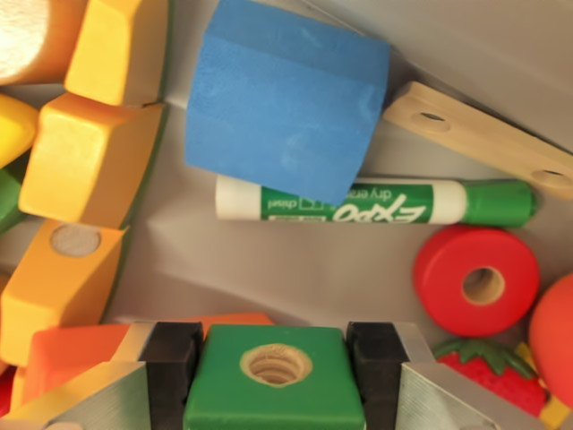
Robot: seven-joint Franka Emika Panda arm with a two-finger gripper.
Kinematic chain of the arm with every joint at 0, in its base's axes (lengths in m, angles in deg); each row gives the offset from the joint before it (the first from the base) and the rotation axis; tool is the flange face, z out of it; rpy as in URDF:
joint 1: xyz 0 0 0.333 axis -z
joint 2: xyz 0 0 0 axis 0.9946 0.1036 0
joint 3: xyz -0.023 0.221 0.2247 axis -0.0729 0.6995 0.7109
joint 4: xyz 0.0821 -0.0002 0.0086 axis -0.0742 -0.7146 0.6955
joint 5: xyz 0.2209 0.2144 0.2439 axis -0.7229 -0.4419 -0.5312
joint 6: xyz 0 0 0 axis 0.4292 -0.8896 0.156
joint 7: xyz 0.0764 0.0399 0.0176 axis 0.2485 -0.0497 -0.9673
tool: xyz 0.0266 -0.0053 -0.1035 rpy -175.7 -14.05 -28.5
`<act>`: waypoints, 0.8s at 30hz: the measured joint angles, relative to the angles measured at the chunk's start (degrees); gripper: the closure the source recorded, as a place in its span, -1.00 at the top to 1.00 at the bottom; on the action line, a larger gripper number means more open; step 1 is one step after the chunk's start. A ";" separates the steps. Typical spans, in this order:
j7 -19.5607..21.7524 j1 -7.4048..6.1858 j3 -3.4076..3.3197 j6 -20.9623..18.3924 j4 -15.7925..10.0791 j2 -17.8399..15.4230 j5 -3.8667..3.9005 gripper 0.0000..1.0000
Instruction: Pick an object from the bin
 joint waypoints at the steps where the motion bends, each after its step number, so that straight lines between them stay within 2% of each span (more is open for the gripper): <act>1: 0.00 0.00 0.01 -0.40 -0.06 -0.46 -0.01 -1.00; 14: -0.12 0.03 0.08 -5.99 -0.20 -6.21 -0.18 -1.00; 24: -0.28 0.03 0.10 -10.72 0.72 -10.00 -0.41 -1.00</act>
